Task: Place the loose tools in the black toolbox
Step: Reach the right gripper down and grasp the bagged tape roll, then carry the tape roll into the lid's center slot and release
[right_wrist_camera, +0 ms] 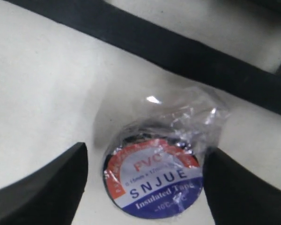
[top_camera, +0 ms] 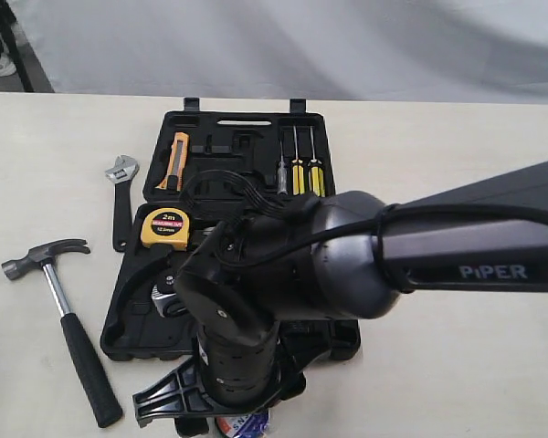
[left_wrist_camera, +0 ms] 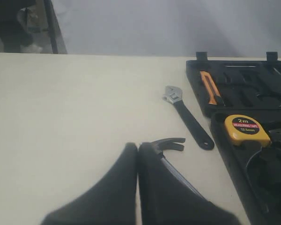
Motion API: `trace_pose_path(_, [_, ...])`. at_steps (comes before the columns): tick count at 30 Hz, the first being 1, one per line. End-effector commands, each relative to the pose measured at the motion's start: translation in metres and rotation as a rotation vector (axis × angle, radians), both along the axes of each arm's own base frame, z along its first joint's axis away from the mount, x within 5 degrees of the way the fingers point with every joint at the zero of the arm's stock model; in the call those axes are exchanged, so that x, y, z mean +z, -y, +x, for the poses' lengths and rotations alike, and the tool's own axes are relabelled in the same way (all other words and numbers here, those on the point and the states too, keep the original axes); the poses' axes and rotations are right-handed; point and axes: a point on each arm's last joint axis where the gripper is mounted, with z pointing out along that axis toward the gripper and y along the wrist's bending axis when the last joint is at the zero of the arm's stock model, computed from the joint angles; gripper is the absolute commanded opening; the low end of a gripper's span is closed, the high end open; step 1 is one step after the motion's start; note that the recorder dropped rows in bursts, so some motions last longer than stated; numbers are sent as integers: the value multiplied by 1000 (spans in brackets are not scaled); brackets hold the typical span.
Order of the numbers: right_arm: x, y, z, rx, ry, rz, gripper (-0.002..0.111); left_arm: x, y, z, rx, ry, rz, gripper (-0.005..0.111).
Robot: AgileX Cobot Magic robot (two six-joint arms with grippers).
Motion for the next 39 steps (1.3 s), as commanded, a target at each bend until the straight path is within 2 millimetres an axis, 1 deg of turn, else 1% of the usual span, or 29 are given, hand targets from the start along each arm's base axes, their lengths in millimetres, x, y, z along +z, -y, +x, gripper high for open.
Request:
trace_pose_path(1, [-1,-2,0,-10,-10,5,64,-1,0,-2,1,5,-27,1])
trace_pose_path(3, [1,-2,0,-10,-9,7,54,-1,0,-2,1,5,-27,1])
trace_pose_path(4, [4,-1,1,-7,0,8,43,-1,0,-2,1,5,-27,1])
trace_pose_path(5, [6,0,1,-4,5,7,36,-1,0,-2,1,5,-27,1])
trace_pose_path(8, [25,5,5,44,32,17,4,-1,0,-2,1,5,-27,1])
trace_pose_path(9, [34,8,8,44,34,19,0,-1,0,-2,1,5,-27,1])
trace_pose_path(12, [65,16,29,40,67,43,0,-1,0,-2,1,5,-27,1])
trace_pose_path(16, [104,35,73,13,131,94,1,-1,0,-2,1,5,-27,1])
trace_pose_path(18, [114,44,95,-1,150,121,1,-1,0,-2,1,5,-27,1])
trace_pose_path(20, [120,53,120,-27,170,135,1,-1,0,-2,1,5,-27,1])
trace_pose_path(22, [120,58,142,-49,177,129,1,-1,0,-2,1,5,-27,1])
trace_pose_path(24, [115,62,163,-65,173,118,1,-1,0,-2,1,5,-27,1])
trace_pose_path(29, [94,61,217,-87,184,109,1,-1,0,-2,1,5,-27,1])
trace_pose_path(31, [81,60,236,-98,178,104,1,-1,0,-2,1,5,-27,1])
trace_pose_path(33, [74,60,251,-106,186,107,1,-1,0,-2,1,5,-27,1])
trace_pose_path(35, [63,59,265,-112,190,107,1,-1,0,-2,1,5,-27,1])
trace_pose_path(39, [43,54,281,-109,212,114,1,-1,0,-2,1,5,-27,1])
